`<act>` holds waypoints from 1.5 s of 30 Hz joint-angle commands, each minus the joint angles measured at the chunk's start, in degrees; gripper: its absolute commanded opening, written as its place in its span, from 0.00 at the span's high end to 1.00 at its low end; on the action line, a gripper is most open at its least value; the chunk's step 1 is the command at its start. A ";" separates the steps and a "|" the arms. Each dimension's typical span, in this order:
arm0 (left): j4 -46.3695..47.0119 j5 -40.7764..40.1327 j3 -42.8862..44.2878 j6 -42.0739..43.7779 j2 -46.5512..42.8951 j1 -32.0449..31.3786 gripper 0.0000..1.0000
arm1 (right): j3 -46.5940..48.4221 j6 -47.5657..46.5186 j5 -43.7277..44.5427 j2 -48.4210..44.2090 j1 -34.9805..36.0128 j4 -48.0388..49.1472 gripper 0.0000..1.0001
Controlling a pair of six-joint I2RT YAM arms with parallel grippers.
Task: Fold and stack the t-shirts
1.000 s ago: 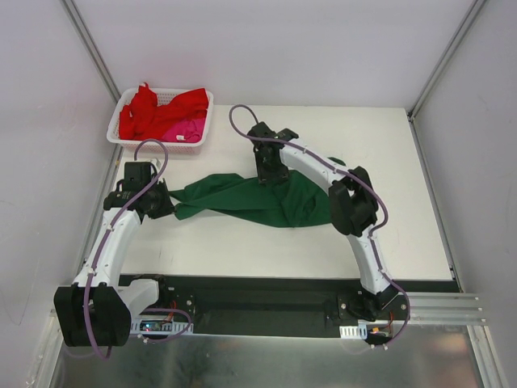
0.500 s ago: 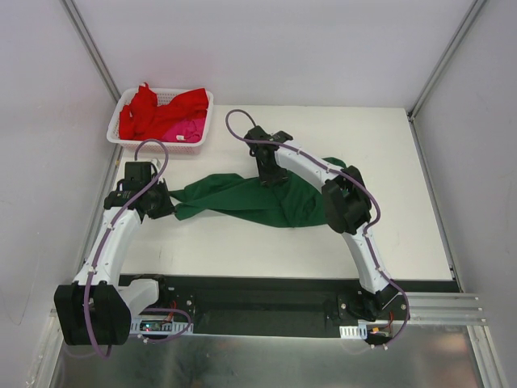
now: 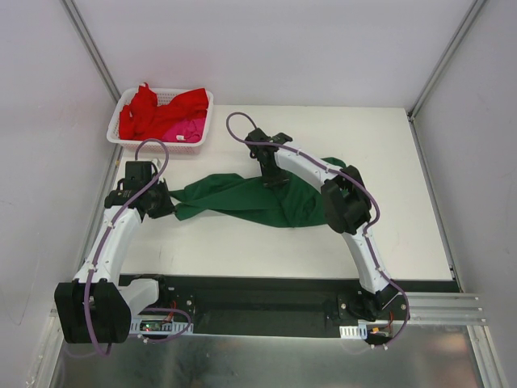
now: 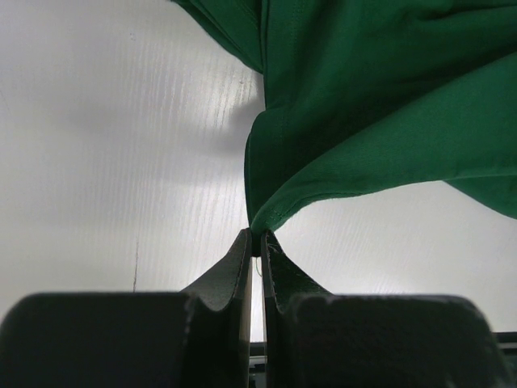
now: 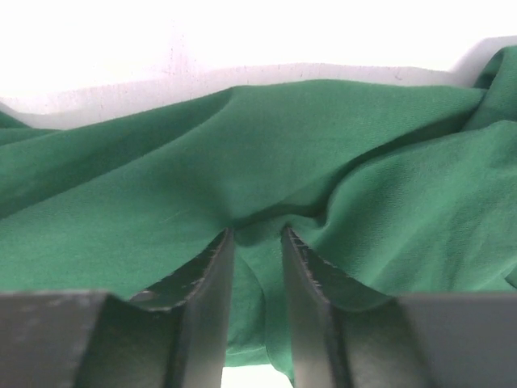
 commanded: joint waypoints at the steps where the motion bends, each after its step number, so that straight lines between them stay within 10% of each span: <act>1: 0.23 -0.88 2.21 0.34 -0.28 0.41 1.00 | 0.77 -0.70 2.06 0.38 0.12 -0.36 0.70; 9: 0.14 -0.88 2.39 0.43 -0.45 0.41 1.00 | 0.77 -3.07 1.27 0.73 -0.14 2.72 0.98; 18: -0.21 -0.01 5.46 0.69 0.25 0.41 1.00 | 0.95 -5.00 3.55 -10.06 -0.76 3.07 0.99; 37: -1.18 -2.65 62.73 0.79 23.26 1.73 1.00 | 17.11 -23.19 -2.52 -41.10 -20.45 15.19 0.99; 45: -1.27 0.43 70.58 -2.21 22.23 1.82 1.00 | 21.68 -24.96 -4.35 -44.88 -21.94 23.62 0.99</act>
